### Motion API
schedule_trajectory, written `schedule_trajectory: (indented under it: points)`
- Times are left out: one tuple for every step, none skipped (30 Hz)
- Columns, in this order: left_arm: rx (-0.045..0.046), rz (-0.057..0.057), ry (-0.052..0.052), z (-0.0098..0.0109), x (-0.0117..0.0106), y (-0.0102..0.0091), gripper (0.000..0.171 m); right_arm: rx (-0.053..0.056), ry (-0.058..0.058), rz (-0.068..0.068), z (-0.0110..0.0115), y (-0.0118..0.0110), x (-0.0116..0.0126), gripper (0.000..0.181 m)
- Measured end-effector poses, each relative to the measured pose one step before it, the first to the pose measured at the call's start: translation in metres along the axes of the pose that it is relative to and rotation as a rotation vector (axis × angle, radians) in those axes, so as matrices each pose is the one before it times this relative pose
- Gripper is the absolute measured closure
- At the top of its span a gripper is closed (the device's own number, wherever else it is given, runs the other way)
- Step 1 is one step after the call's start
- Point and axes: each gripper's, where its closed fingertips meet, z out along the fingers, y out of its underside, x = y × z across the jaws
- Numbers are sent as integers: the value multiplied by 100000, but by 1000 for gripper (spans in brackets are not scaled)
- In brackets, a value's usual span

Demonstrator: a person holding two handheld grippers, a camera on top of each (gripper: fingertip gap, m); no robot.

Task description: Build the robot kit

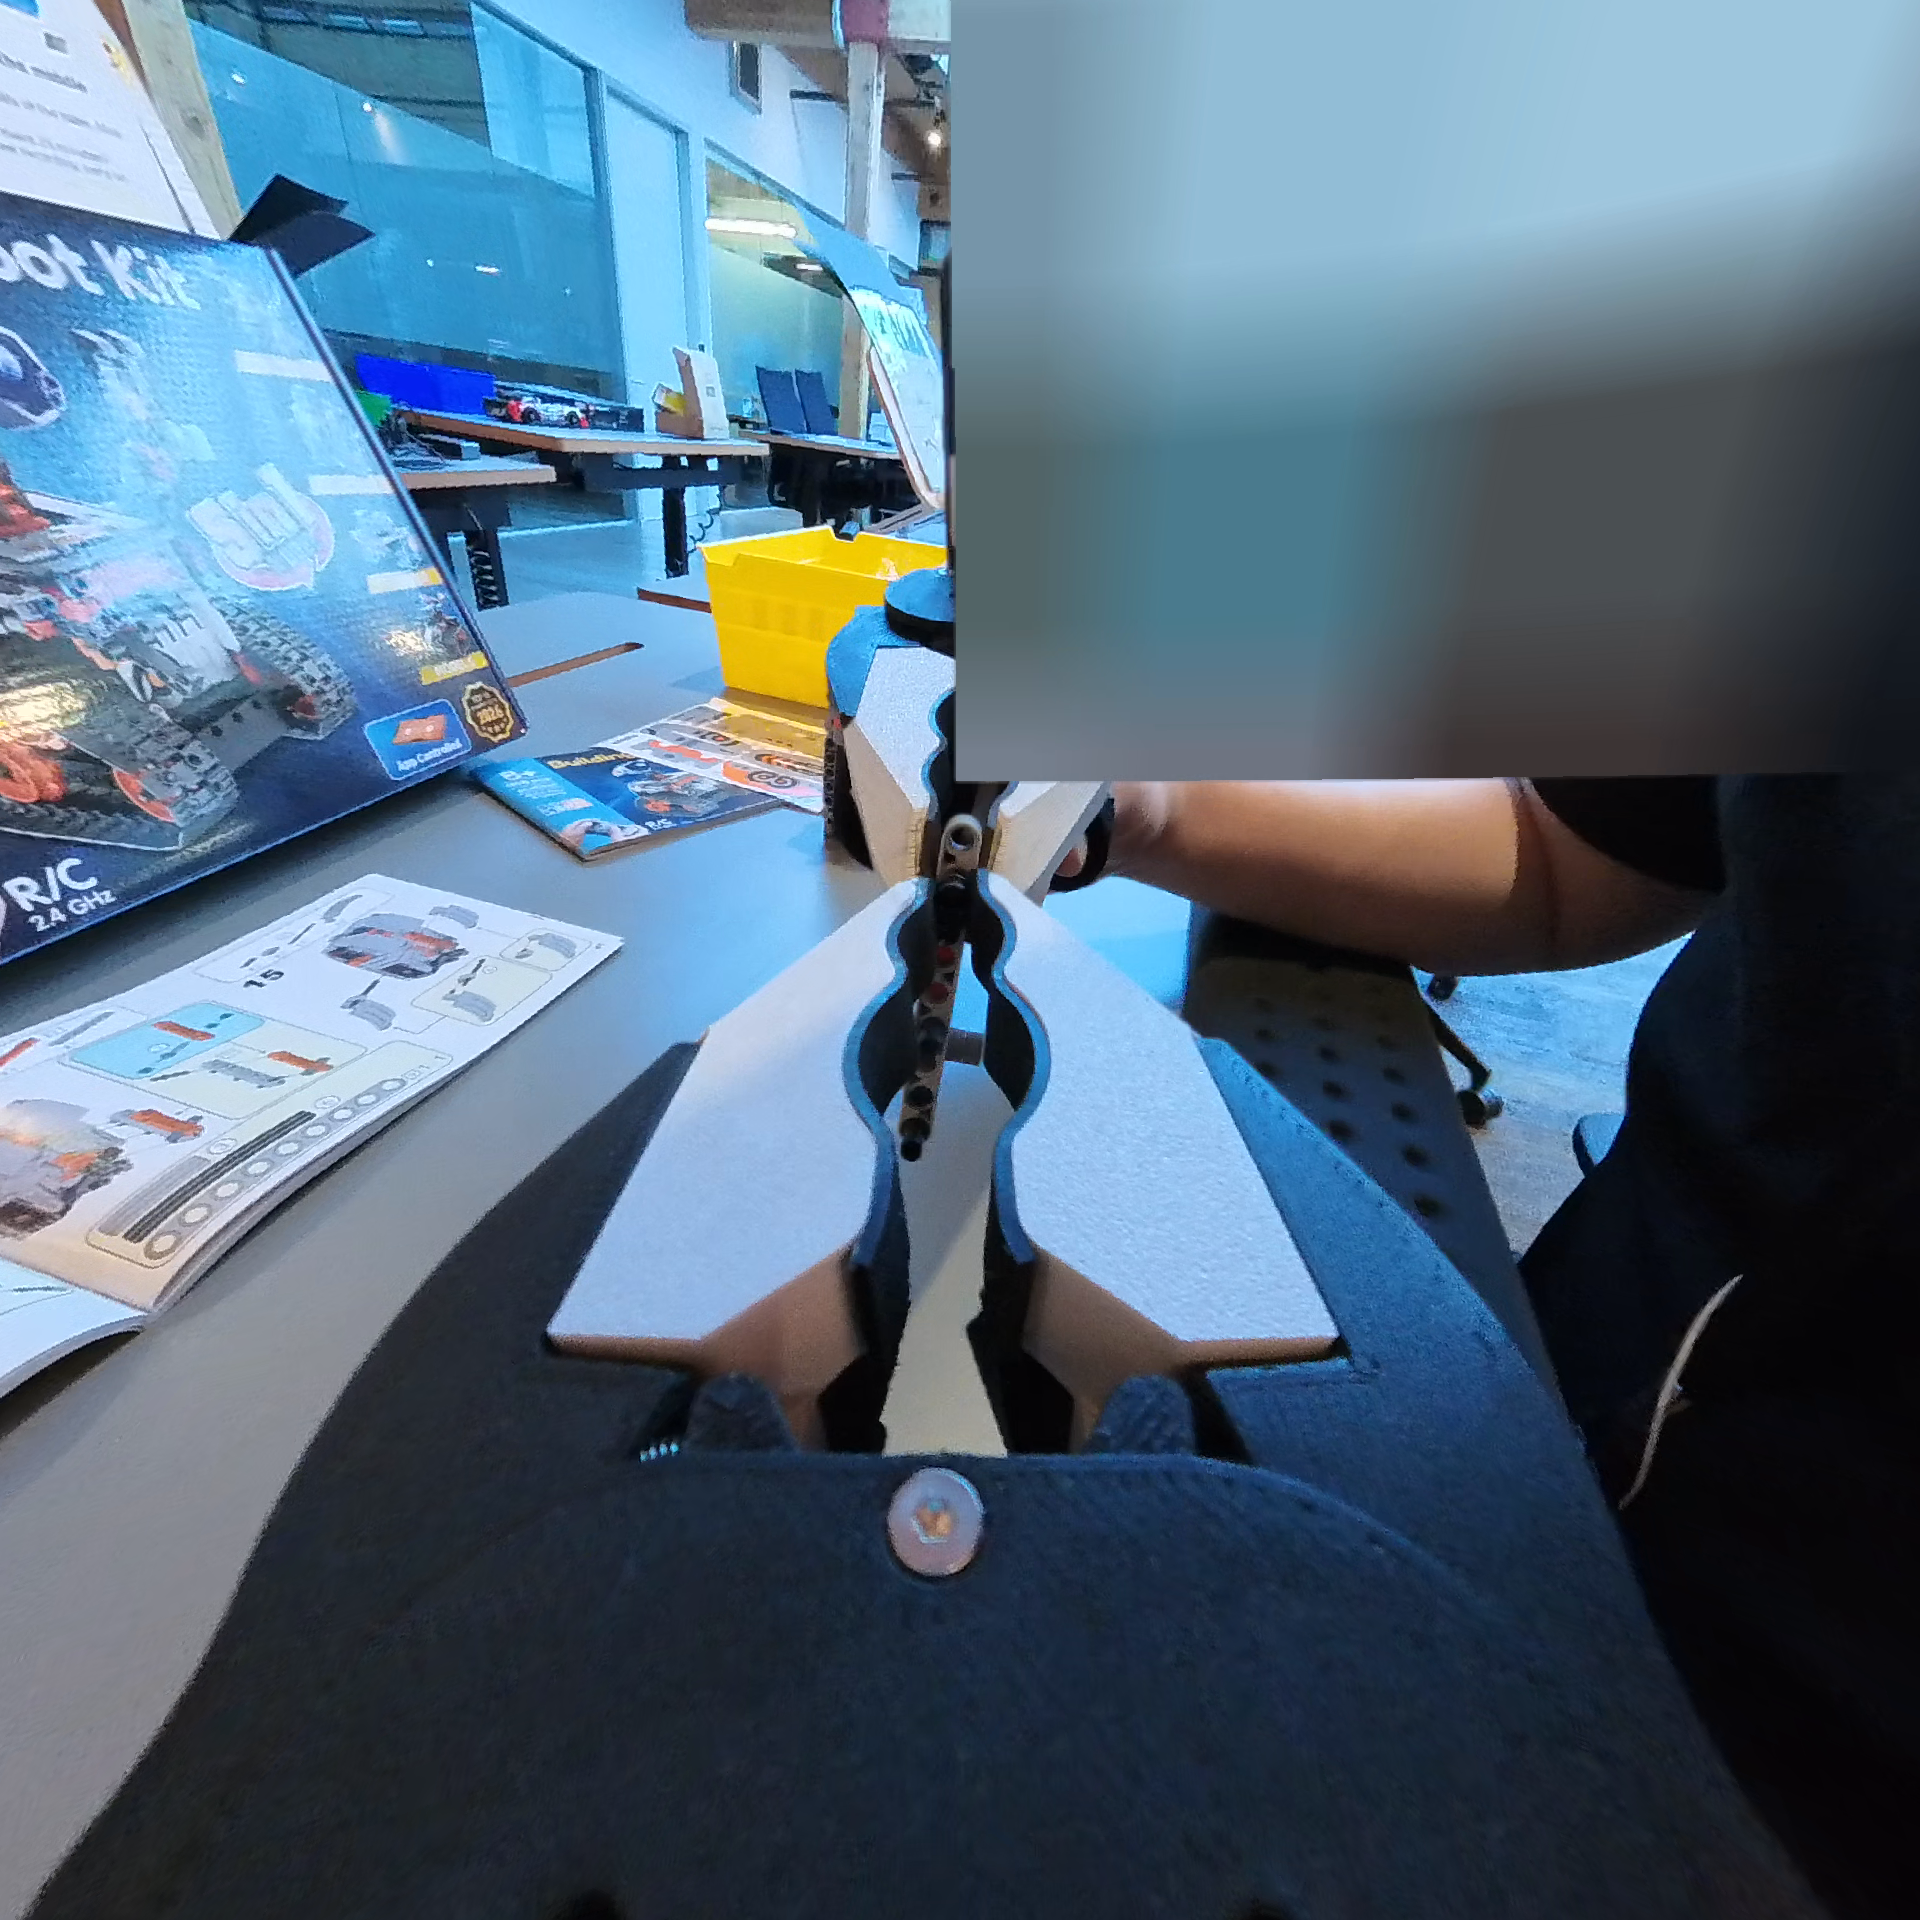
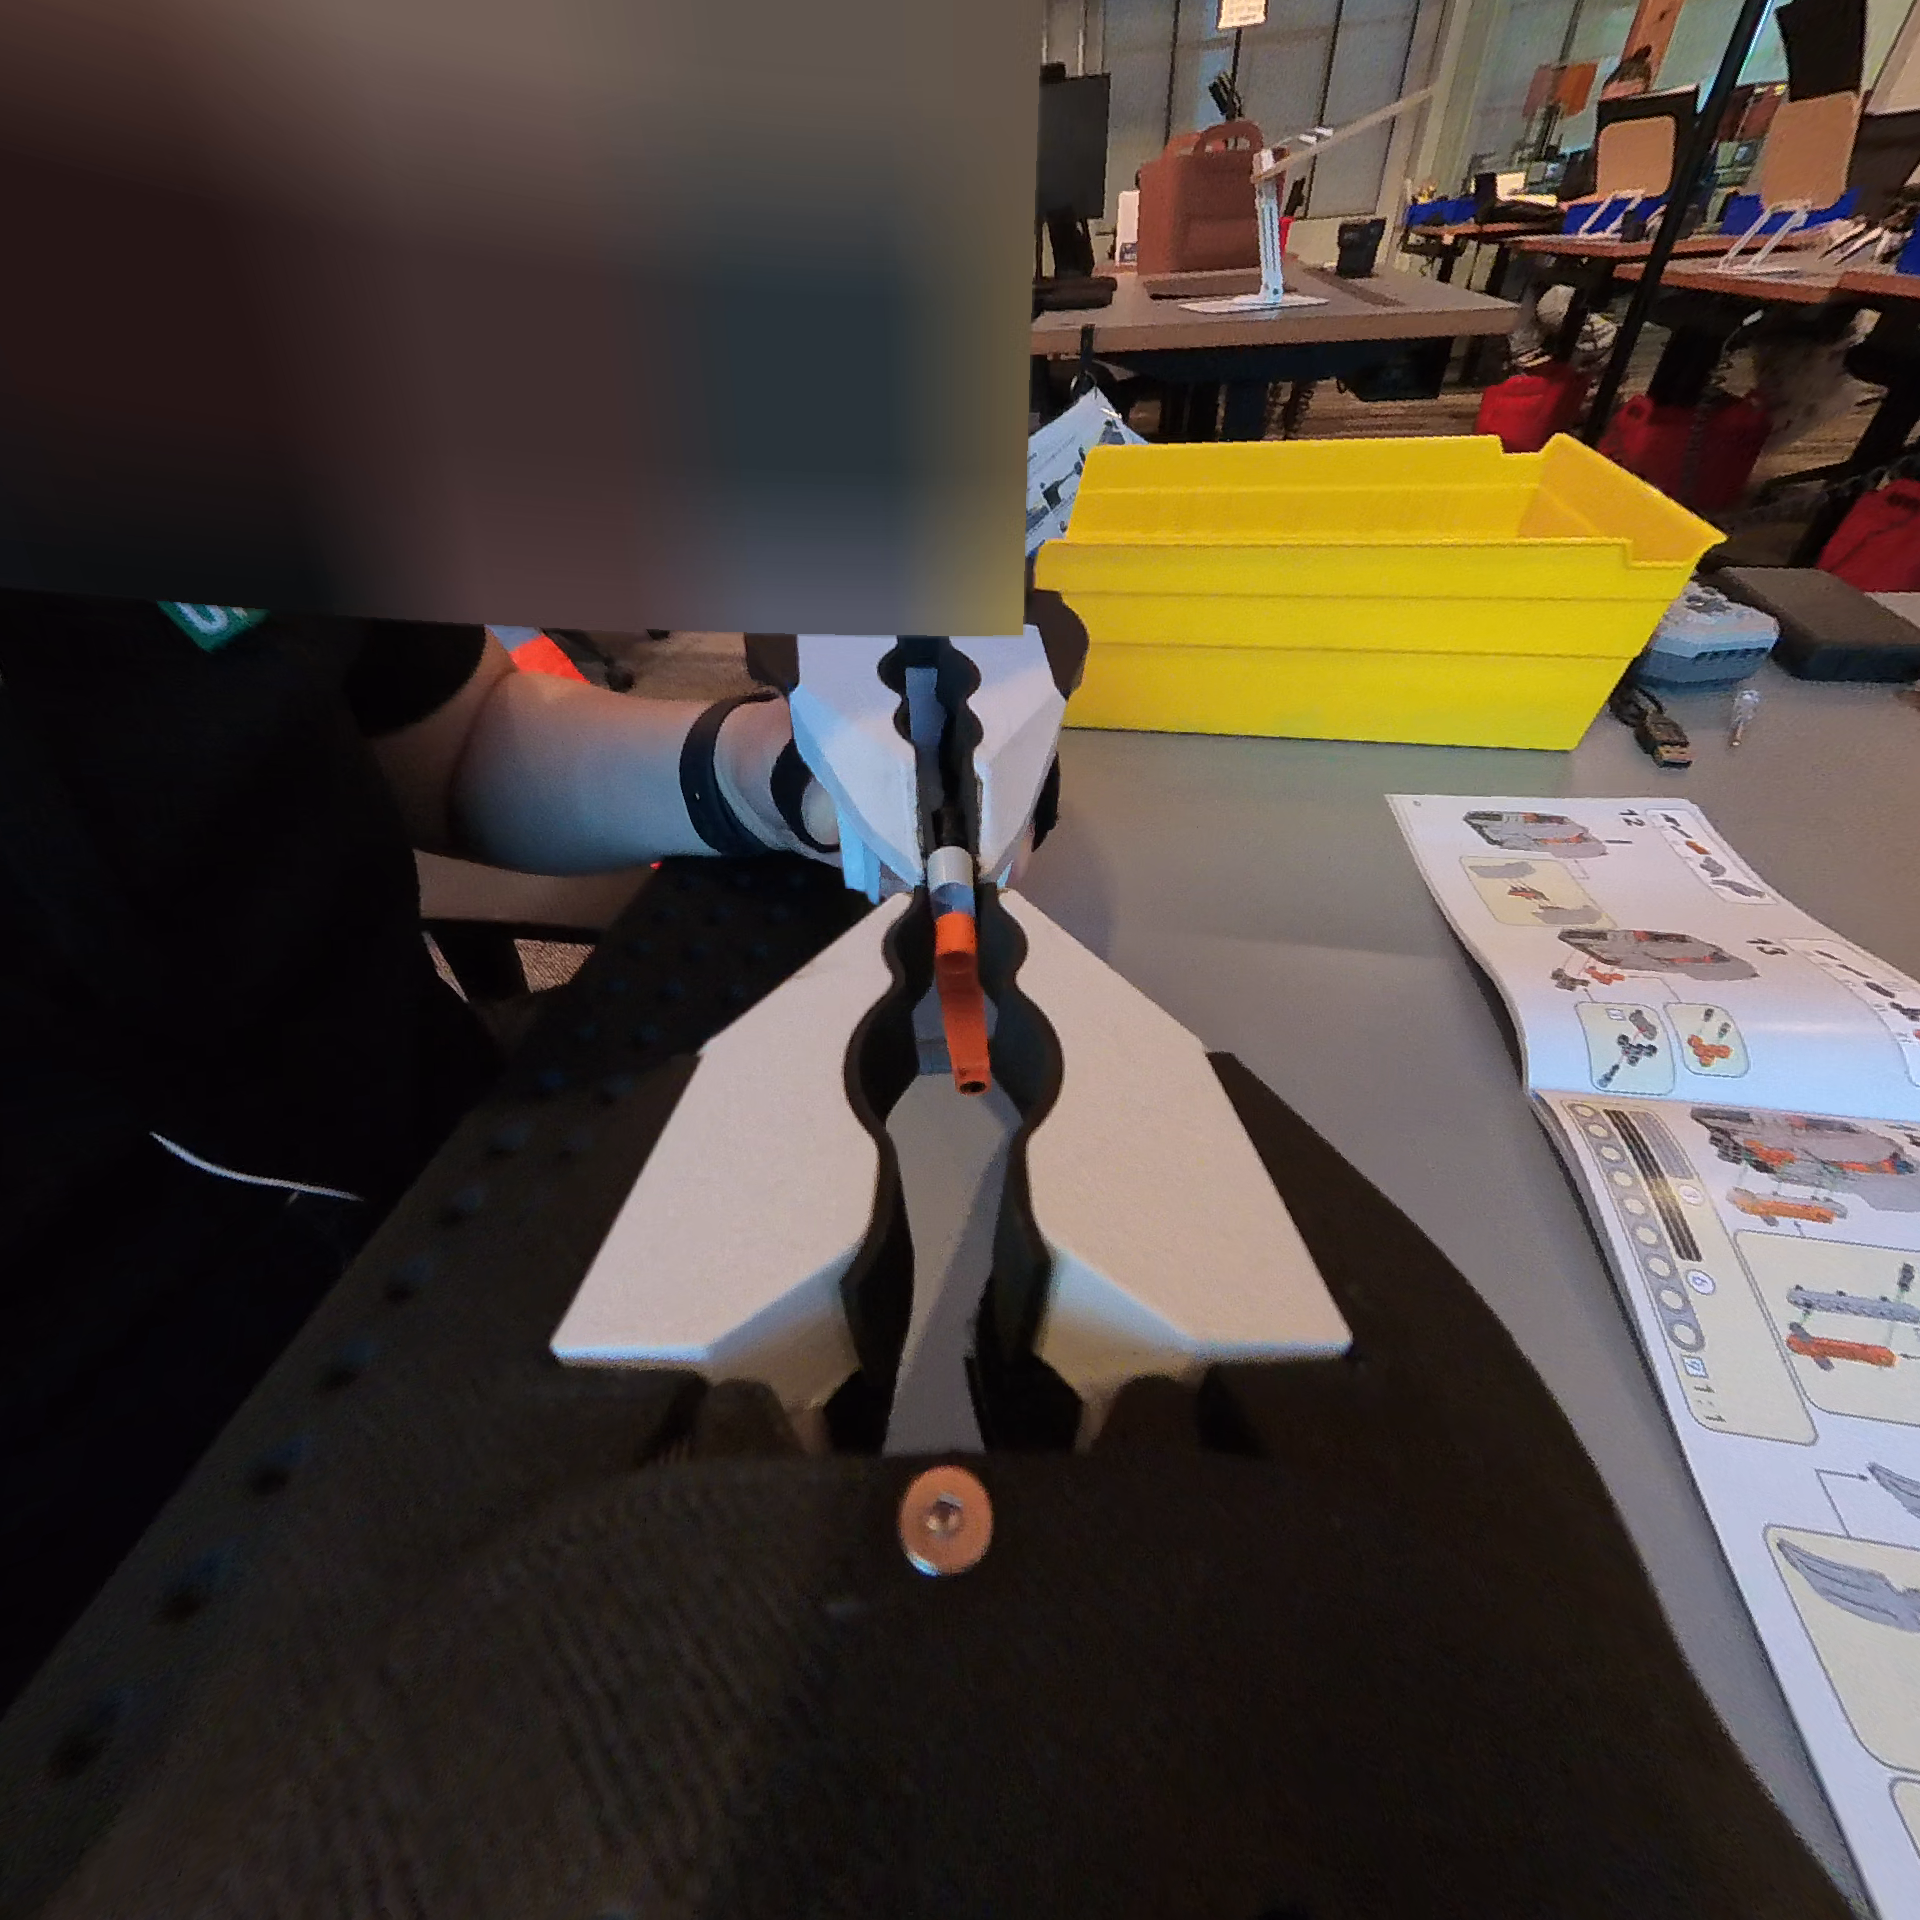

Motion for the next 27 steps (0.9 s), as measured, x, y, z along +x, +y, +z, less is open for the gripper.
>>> schedule_trajectory:
  points:
    - [-449, -292, -36, 27, -85, 101, 168, -720, 481, -781, 11, 121, 117, 174]
    - [206, -1540, 701, 26, -7, 4, 168, -123, 35, -313, -32, 70, 54, 174]
    - [1041, -1526, 1266, -2, 92, -154, 168, 1190, -601, 323, -35, -100, -55, 174]
    - [970, -455, 377, -28, -4, -171, 168, 1650, -474, 862, 5, -191, -11, 174]
    - [545, -228, -147, -38, -83, -100, 168, 743, 7, 655, 30, -60, 118, 174]
    - [837, -1506, 444, -28, -37, -153, 167, 445, -123, 258, 16, -68, 77, 174]
    - [1238, -2588, 1455, -73, 38, -244, 164, 882, 64, 84, 3, -162, 79, 174]
    - [1428, -3147, 699, -129, -109, -261, 154, 980, 1010, 557, -22, -146, 233, 174]
    - [1696, -2828, -1182, -228, -409, -271, 145, 356, 883, 1718, -87, 21, 294, 174]
    - [1559, -2280, -1306, -299, -423, -264, 142, 717, 1161, 3438, -159, 36, 424, 174]
    - [1315, -1694, -661, -308, -284, -229, 142, 2629, 488, 4660, -230, -203, 386, 174]
    - [522, -1276, -668, -210, -232, -75, 142, 3374, -1383, 5313, -248, -380, 124, 174]
    - [-973, -1481, -1483, -68, -362, 221, 142, 3397, -714, 5033, -257, -462, 228, 174]
    - [-2205, -2063, -1298, 114, -370, 473, 142, 3751, 239, 4326, -243, -514, 331, 174]
    - [-2760, -2739, -1398, 218, -453, 587, 142, 3151, -663, 4558, -170, -424, 200, 175]
    - [-2114, -2830, -540, 250, -348, 442, 142, 1828, -2290, 4574, -47, -217, -75, 175]
    - [-690, -2592, 1436, 216, -4, 157, 142, 1819, -1587, 3472, 32, -179, -69, 174]
    - [451, -2676, 1932, 174, 73, -35, 142, 1686, -369, 2619, 99, -93, 66, 175]
    - [467, -2412, 1336, 152, -23, -41, 142, 445, -515, 2509, 145, 93, 56, 175]
    - [-435, -2001, 1264, 175, -16, 95, 142, -631, -50, 1949, 172, 248, 132, 175]
    - [-950, -1837, 1922, 208, 131, 154, 142, -520, 1370, 900, 163, 220, 294, 175]
    - [-1451, -1400, 1384, 220, 88, 248, 143, -501, 1822, 822, 159, 211, 367, 175]
    - [-2147, -572, -194, 222, -123, 360, 146, -771, 1176, 944, 165, 243, 274, 174]
    - [-2479, 76, -1277, 162, -265, 406, 152, -233, 342, 1226, 153, 176, 164, 175]
    - [-1198, 686, -57, 29, -53, 167, 166, 736, 206, 1734, 109, 40, 163, 175]
    - [253, -193, 169, -29, -34, -41, 166, 1114, 975, 1424, 14, -65, 312, 175]
    - [471, -982, 171, -96, -112, -68, 166, 1465, -99, 775, -68, -213, 130, 174]
